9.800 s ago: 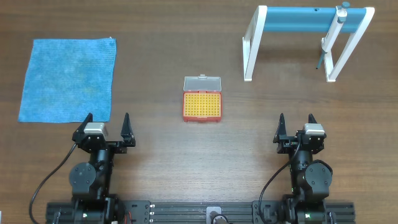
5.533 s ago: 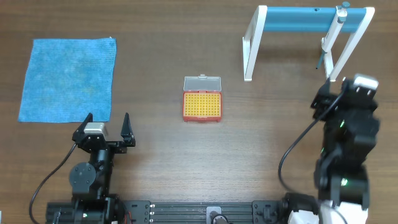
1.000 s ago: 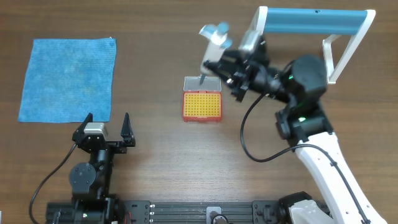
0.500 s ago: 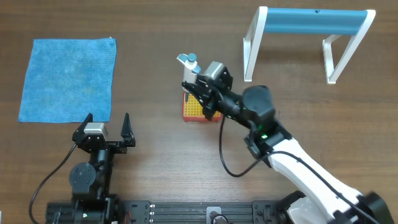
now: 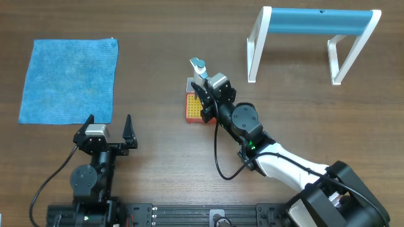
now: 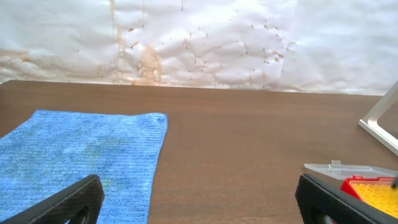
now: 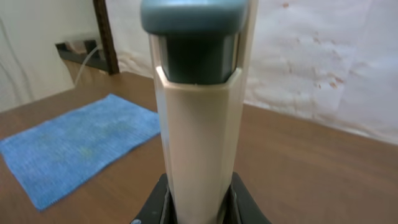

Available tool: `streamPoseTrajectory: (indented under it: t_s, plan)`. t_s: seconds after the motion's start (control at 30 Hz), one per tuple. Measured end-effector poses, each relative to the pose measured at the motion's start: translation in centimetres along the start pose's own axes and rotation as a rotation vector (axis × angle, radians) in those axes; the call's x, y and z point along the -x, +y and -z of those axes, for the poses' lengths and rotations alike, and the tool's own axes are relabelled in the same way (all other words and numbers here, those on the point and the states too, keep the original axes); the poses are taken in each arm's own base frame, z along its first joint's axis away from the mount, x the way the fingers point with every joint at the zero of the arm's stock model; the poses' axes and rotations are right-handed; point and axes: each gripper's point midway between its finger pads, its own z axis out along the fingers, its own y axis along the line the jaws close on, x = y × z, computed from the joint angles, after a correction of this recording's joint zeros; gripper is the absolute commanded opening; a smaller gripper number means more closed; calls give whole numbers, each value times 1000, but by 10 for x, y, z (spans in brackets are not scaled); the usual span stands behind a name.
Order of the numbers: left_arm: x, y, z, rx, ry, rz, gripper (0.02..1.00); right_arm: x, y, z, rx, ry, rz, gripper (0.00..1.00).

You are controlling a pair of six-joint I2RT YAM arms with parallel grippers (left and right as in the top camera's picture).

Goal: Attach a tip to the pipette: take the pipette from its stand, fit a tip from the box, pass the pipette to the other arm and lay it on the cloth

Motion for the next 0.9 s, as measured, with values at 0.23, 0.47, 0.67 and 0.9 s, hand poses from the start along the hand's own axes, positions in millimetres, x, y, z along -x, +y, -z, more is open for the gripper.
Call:
streamPoseTrajectory:
  t_s: [0.23, 0.47, 0.67, 0.9]
  plan:
    - [0, 0, 0, 0, 0, 0, 996, -6, -5, 6, -27, -6, -3, 77]
    - [0, 0, 0, 0, 0, 0, 996, -12, -6, 10, -32, 6, -4, 77]
    - [0, 0, 0, 0, 0, 0, 996, -13, -6, 10, -35, 8, -4, 77]
    - [0, 0, 0, 0, 0, 0, 998, -14, -7, 10, -35, 15, -4, 77]
